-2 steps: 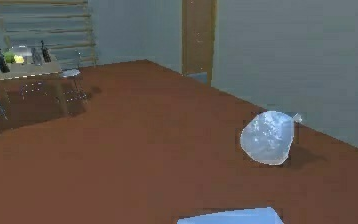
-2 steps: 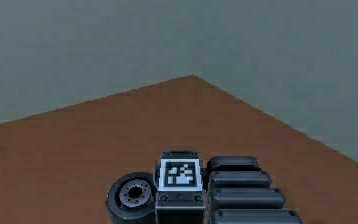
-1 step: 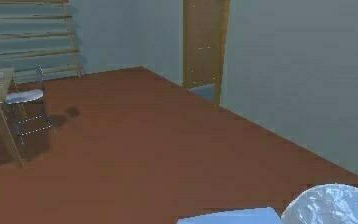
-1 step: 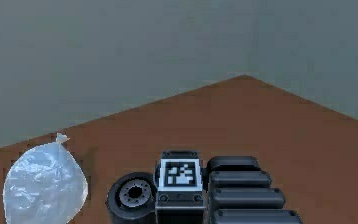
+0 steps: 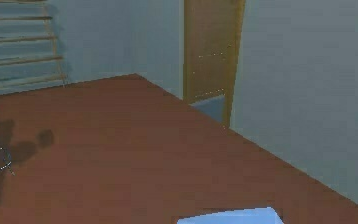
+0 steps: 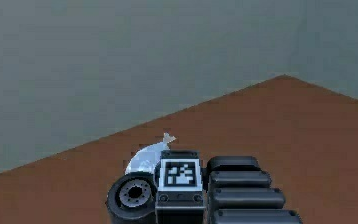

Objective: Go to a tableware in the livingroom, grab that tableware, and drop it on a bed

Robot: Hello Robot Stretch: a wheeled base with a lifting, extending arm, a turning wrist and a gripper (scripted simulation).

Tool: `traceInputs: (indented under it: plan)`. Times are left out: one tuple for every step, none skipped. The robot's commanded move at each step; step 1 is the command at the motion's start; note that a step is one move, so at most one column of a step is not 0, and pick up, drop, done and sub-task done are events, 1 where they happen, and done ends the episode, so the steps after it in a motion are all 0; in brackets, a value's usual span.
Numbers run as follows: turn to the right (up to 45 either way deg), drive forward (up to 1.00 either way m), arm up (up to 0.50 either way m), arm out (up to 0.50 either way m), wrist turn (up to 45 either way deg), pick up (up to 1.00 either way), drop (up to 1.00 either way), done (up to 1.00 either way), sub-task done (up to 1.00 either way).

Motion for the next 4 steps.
traceInputs:
  plan:
    - [0.0,1.0,0.0,0.0,0.0,0.0,0.0,0.0,0.0]
    - [0.0,1.0,0.0,0.0,0.0,0.0,0.0,0.0,0.0]
    - [0.0,0.45,0.0,0.0,0.0,0.0,0.0,0.0,0.0]
    - [-27.0,0.0,0.0,0.0,0.0,0.0,0.0,0.0,0.0]
